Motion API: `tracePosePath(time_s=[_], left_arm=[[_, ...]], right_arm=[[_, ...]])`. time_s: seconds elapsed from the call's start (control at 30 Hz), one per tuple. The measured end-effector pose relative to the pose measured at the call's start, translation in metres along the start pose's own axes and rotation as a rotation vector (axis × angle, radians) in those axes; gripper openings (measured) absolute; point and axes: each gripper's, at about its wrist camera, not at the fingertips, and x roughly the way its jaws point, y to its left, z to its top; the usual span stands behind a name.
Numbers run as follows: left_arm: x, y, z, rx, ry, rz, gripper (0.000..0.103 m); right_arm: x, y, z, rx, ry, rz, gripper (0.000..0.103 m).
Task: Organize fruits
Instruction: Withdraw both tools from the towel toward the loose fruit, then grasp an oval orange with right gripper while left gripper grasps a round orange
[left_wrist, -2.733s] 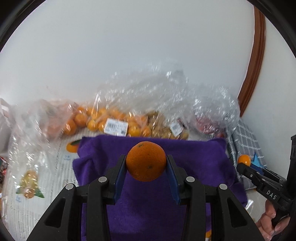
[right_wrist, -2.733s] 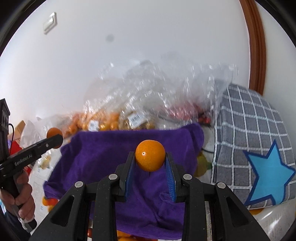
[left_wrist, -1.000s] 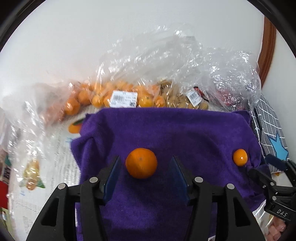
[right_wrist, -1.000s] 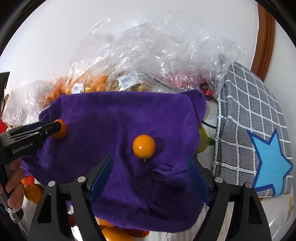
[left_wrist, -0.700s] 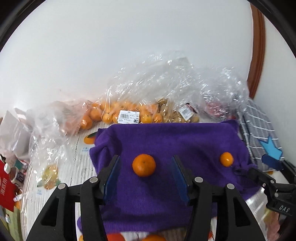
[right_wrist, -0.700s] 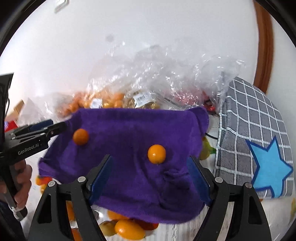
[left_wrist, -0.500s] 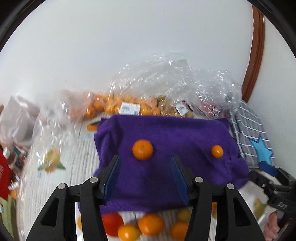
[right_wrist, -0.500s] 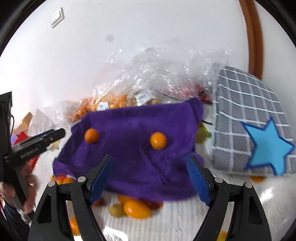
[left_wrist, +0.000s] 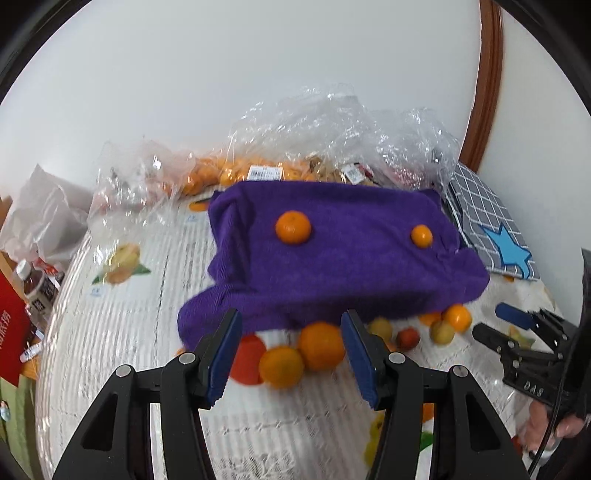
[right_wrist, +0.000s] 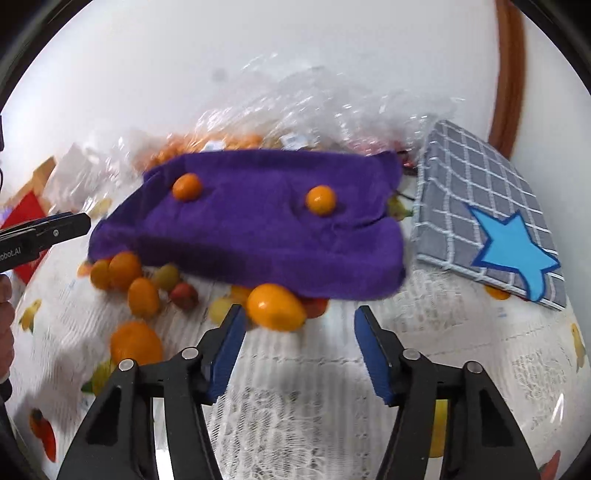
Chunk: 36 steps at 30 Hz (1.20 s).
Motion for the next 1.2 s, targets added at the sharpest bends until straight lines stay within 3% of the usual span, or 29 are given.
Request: tracePosePath(time_s=[0.1,0.17,0.3,0.43,0.53,0.83,0.93,0.97,1.07,1.2], left_arm=[[0.004,0.005,-0.011,-0.003,0.015,-0.024,0.053],[0.009,0.008,-0.017,-0.009,0.026,-0.031,0.053],[0.015,0.014,-0.023,-0.026,-0.001,-0.059,0.053],[0.022,0.018,-0.027,-0.051,-0.011,-0.096,0.053],[0.021,0.017,-0.028,-0.040,-0.014,-0.118,0.051],[0.034,0.010,-0.035,-0.016,0.038,-0.097,0.051],[0.032,0.017,-0.036,-0.055,0.035,-0.105,0.041],[0.032,0.020,-0.036,-0.067,0.037,-0.107,0.033],[0.032,0.030,-0.037,-0.121,0.044,-0.148,0.033],[0.032,0.031,-0.038,-0.123,0.036,-0.119,0.033]], right_arm=[[0.008,0.001,-0.001,0.010,0.008,0.026,0.058],[0.016,-0.001,0.000,0.015,0.024,0.024,0.049],[0.036,-0.004,0.002,0.031,0.072,0.043,0.041],[0.048,0.003,0.005,-0.002,0.080,0.038,0.042],[0.053,0.003,0.008,0.001,0.076,0.029,0.033],[0.035,-0.014,0.003,0.035,0.014,0.074,0.033],[0.034,-0.017,0.000,0.039,0.013,0.095,0.033],[0.034,-0.017,0.001,0.039,0.012,0.096,0.033],[0.034,-0.017,0.000,0.040,0.022,0.101,0.033],[0.037,-0.019,0.001,0.048,0.030,0.109,0.032]])
